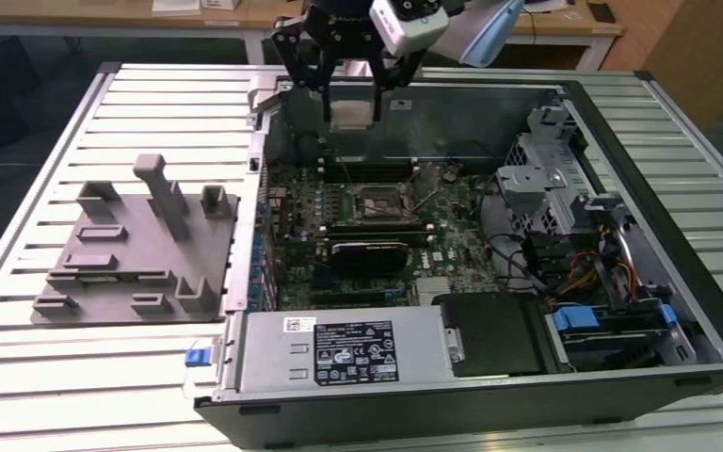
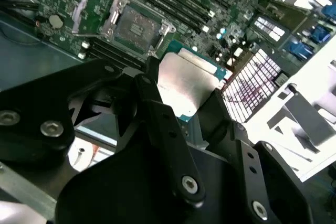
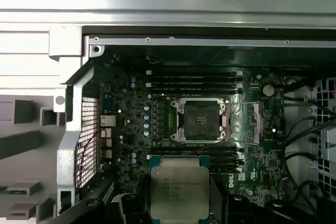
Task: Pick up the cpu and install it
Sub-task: 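Pick up the cpu and move it towards the insertion slot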
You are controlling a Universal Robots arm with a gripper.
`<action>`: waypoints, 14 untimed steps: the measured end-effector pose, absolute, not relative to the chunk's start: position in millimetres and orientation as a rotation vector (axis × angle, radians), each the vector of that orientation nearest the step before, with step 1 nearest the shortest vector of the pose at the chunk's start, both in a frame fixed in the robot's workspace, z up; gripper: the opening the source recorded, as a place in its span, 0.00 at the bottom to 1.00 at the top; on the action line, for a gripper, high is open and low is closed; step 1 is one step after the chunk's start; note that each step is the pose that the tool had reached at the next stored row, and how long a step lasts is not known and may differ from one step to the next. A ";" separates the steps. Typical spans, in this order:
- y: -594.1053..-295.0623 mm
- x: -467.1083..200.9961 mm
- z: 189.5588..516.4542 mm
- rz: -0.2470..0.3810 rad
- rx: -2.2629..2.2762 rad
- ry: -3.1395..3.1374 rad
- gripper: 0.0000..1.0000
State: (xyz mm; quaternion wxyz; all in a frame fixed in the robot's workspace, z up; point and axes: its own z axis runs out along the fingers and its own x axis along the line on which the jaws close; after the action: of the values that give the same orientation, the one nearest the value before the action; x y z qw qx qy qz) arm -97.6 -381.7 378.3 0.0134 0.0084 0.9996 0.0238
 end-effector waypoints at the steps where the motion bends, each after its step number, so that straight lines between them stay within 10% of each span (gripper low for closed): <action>1: -381.6 -96.7 377.2 0.074 0.026 3.114 0.54; 14: -381.0 -86.1 356.0 0.072 0.026 3.114 0.54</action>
State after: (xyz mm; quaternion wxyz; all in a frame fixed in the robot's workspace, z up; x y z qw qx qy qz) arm -86.1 -381.0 356.0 0.0134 0.0084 0.9996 0.0230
